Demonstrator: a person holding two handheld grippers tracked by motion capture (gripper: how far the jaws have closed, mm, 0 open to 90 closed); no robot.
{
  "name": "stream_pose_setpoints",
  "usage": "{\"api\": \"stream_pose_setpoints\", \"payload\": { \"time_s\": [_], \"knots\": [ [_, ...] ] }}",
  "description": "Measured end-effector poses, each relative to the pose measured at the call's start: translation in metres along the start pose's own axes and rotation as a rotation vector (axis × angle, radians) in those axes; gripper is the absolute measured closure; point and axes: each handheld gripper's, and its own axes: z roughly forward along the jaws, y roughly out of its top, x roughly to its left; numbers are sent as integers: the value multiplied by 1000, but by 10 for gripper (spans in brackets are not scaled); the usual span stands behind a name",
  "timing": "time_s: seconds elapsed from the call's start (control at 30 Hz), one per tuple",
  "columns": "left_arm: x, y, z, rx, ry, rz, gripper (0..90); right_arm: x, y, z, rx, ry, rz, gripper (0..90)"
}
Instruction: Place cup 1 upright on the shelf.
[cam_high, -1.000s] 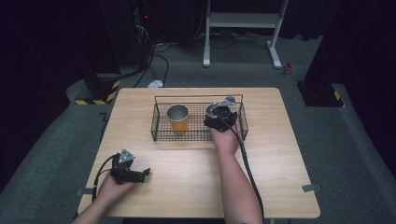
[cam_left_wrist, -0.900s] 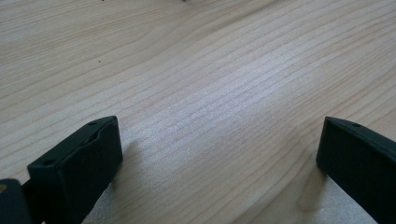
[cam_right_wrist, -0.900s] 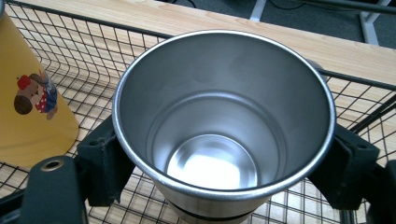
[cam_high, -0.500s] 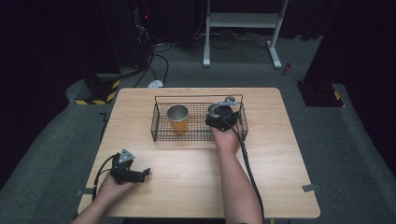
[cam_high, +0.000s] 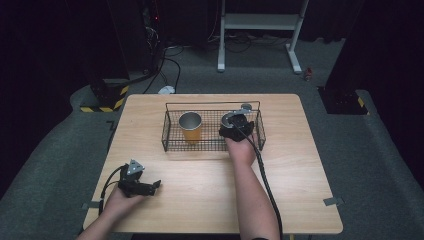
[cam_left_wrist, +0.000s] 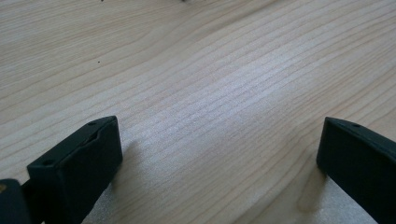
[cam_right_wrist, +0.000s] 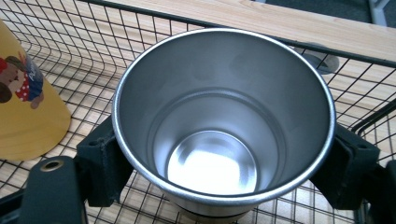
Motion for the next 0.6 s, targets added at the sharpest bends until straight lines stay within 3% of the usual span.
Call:
{"api": "stream_pose_setpoints", "payload": {
  "time_s": [0.6],
  "knots": [
    [0,0,0,3,2,8,6,0,-1,3,42,20,-3,178]
  ]
}}
